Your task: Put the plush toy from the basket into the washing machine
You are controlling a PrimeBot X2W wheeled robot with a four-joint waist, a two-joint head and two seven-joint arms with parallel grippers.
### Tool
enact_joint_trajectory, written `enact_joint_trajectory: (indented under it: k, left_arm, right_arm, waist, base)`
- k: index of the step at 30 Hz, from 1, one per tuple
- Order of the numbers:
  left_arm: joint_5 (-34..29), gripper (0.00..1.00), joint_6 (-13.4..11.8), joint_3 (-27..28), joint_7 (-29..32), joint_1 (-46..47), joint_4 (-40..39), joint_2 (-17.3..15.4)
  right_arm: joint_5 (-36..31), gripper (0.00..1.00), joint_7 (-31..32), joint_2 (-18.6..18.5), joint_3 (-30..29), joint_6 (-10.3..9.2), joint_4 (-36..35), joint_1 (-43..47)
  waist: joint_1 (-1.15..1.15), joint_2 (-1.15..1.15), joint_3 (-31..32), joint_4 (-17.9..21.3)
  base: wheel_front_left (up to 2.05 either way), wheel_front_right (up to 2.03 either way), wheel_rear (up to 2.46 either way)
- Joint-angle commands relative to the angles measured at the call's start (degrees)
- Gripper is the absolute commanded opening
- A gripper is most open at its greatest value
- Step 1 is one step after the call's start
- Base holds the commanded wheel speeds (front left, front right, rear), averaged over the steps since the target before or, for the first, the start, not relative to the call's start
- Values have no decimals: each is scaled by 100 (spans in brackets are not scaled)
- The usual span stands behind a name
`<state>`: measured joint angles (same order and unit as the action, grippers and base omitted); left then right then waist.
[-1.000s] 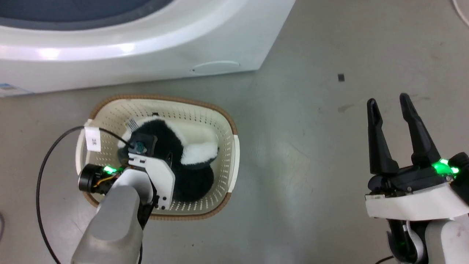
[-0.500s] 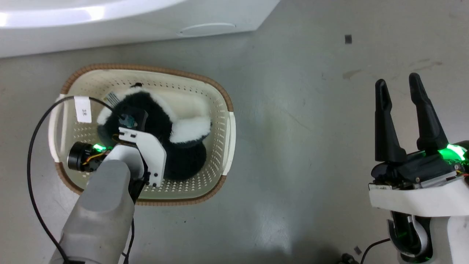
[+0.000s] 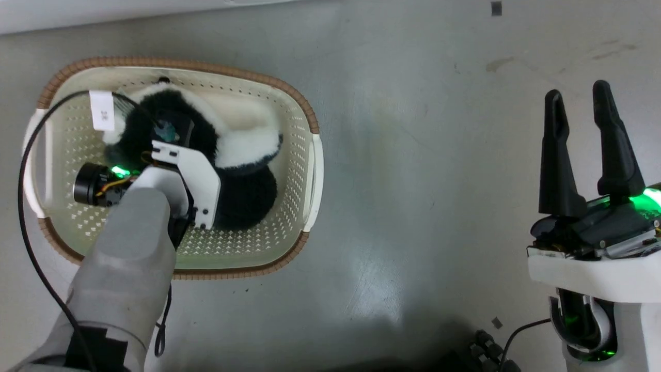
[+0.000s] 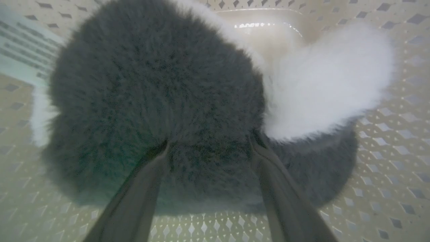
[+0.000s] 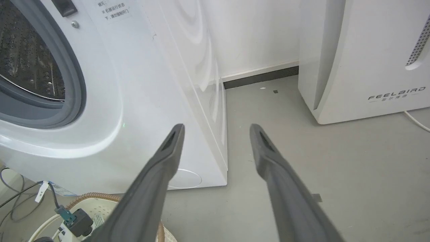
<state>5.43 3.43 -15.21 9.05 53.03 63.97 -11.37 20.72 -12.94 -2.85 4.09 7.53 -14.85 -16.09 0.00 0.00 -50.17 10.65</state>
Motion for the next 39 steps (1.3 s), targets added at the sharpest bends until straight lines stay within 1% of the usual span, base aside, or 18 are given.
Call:
enact_joint_trajectory:
  k: [1,8,9,10,11,14,22,26,32,39]
  left_arm:
    - [47,100,-23,-58,65,92,234,-26]
    - [92,100,-29,-238,155,408,647,-123]
    - [101,96,-20,-264,186,442,706,-142]
    - [103,42,-14,-296,188,481,765,-162]
    - [102,0,-14,-329,164,526,824,-181]
    - [135,0,18,-405,177,616,999,-222]
    - [219,0,9,-440,8,459,999,-229]
    - [326,0,12,-402,-105,305,999,-189]
    - [397,0,97,-459,-367,21,999,-67]
    - [407,0,220,-618,-781,-302,999,110]
  right_arm:
    - [93,100,-52,-2,18,-4,-62,-163]
    - [238,100,-135,-2,57,-4,-124,-271]
    - [263,100,-147,-2,63,-4,-128,-283]
    - [288,100,-159,-2,66,-4,-131,-294]
    - [317,100,-171,-2,63,-4,-136,-306]
    - [397,100,-206,-3,62,-4,-144,-346]
    - [429,100,-206,-3,121,-4,-38,-312]
    - [425,100,-206,-3,157,-4,69,-219]
    - [369,100,-206,-3,177,-4,237,-33]
    - [249,100,-206,-3,137,-4,435,283]
  waist:
    - [0,0,-88,30]
    - [0,0,-322,110]
    - [0,0,-346,124]
    - [0,0,-365,139]
    - [0,0,-381,150]
    - [0,0,-399,176]
    - [0,0,61,149]
    - [0,0,420,133]
    - [0,0,1051,52]
    - [0,0,1831,-186]
  base:
    - [0,0,0]
    - [0,0,0]
    - [0,0,0]
    - [0,0,0]
    - [0,0,0]
    - [0,0,0]
    - [0,0,0]
    - [0,0,0]
    - [0,0,0]
    - [0,0,0]
